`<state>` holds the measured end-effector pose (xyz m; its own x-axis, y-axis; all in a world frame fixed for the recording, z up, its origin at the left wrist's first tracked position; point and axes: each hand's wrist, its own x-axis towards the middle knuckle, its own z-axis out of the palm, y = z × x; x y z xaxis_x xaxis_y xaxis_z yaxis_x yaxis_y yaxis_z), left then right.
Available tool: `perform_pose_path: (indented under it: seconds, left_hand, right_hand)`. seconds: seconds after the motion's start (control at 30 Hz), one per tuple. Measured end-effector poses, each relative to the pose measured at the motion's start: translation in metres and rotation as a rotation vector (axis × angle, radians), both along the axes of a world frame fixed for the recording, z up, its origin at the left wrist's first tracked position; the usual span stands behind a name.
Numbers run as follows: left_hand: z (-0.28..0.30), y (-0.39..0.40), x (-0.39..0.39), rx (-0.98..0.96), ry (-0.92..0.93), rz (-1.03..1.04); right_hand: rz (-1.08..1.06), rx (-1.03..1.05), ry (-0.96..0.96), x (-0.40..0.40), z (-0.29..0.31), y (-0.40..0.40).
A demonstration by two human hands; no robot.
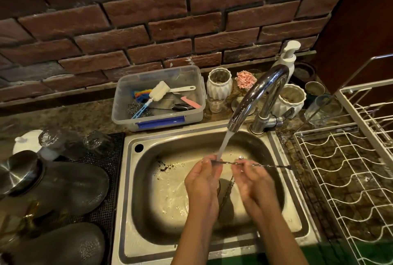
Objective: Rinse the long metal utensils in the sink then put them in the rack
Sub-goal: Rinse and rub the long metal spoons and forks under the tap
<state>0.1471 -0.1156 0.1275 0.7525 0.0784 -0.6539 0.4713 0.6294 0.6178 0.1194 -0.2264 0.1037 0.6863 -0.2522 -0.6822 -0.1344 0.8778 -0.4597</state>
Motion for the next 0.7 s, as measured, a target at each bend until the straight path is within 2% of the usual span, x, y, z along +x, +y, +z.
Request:
perform_pose_path:
  seconds: [0.17, 0.33, 0.57, 0.7]
  left_hand:
    - [-0.007, 0.025, -0.003, 0.009, 0.084, 0.079]
    - [-0.005, 0.077, 0.011, 0.019, 0.092, 0.287]
    - [-0.004, 0.058, -0.008, 0.021, 0.115, 0.298]
    - [-0.007, 0.089, -0.004, 0.058, 0.087, 0.388]
  right_hand:
    - [0.217, -0.058, -0.053, 0.017, 0.012, 0.049]
    - [0.068, -0.160, 0.001, 0.024, 0.012, 0.022]
    - [0.307, -0.206, -0.013, 0.022, 0.007, 0.058]
    - [0.165, -0.233, 0.068, 0.025, 0.003, 0.028]
